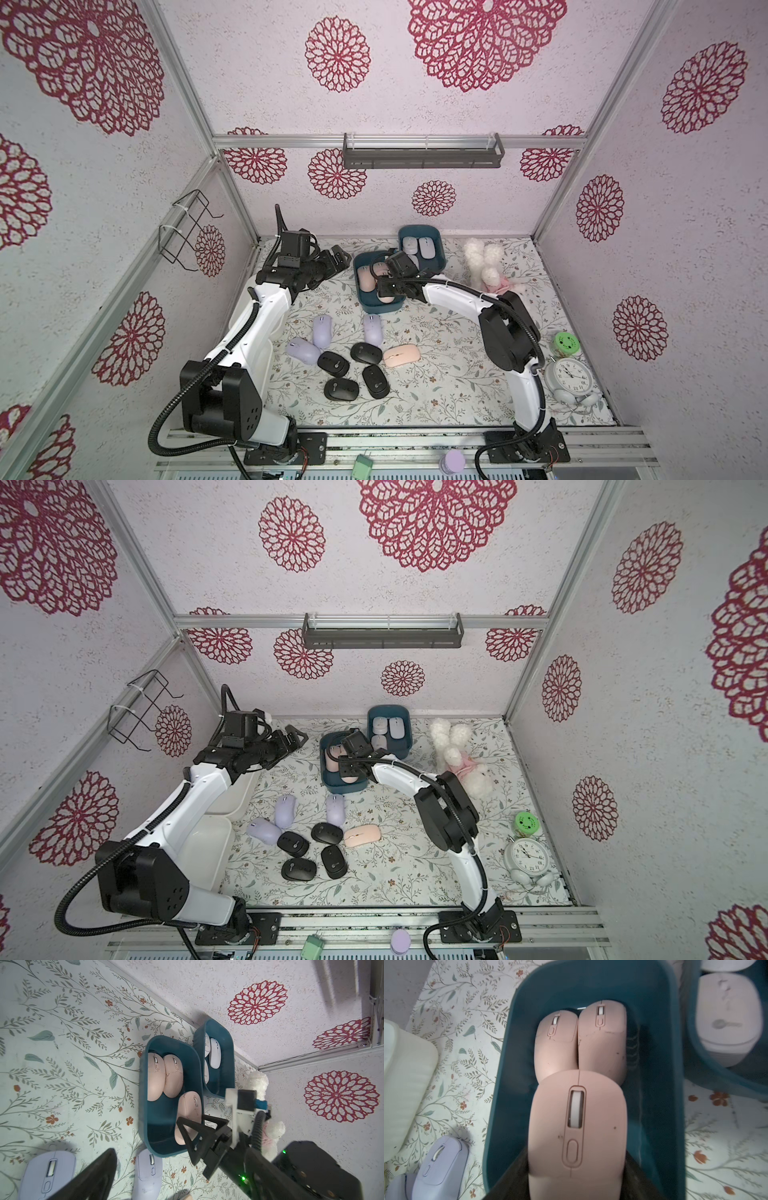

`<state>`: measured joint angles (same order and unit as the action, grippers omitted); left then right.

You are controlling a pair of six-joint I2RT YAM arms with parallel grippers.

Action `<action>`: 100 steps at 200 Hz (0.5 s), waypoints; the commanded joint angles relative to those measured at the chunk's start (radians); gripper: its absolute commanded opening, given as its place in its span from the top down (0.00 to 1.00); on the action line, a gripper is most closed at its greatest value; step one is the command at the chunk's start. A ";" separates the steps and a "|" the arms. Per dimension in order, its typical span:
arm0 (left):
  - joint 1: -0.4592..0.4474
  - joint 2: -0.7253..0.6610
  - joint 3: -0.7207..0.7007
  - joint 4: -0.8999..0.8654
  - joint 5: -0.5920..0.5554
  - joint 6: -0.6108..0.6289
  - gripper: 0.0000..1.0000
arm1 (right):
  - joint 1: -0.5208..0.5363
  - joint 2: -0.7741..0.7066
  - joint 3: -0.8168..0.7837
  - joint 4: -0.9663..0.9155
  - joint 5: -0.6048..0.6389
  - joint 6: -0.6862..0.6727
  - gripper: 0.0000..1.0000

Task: Place the mice by color into the storage box
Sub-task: Pick up the mouse from the center of the board, then place the mouse in the storage box.

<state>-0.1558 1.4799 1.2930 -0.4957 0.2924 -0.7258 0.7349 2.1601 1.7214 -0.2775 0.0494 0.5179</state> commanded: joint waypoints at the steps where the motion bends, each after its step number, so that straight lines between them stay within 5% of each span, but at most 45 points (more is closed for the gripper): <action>1: 0.007 0.006 -0.003 -0.007 -0.012 0.011 0.02 | 0.013 0.020 0.084 -0.010 -0.010 0.043 0.46; 100: 0.007 -0.004 -0.005 -0.006 -0.008 0.002 0.02 | 0.063 0.148 0.245 -0.180 -0.049 0.104 0.43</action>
<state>-0.1539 1.4799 1.2930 -0.4999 0.2932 -0.7261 0.7956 2.3028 1.9259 -0.4122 0.0212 0.5823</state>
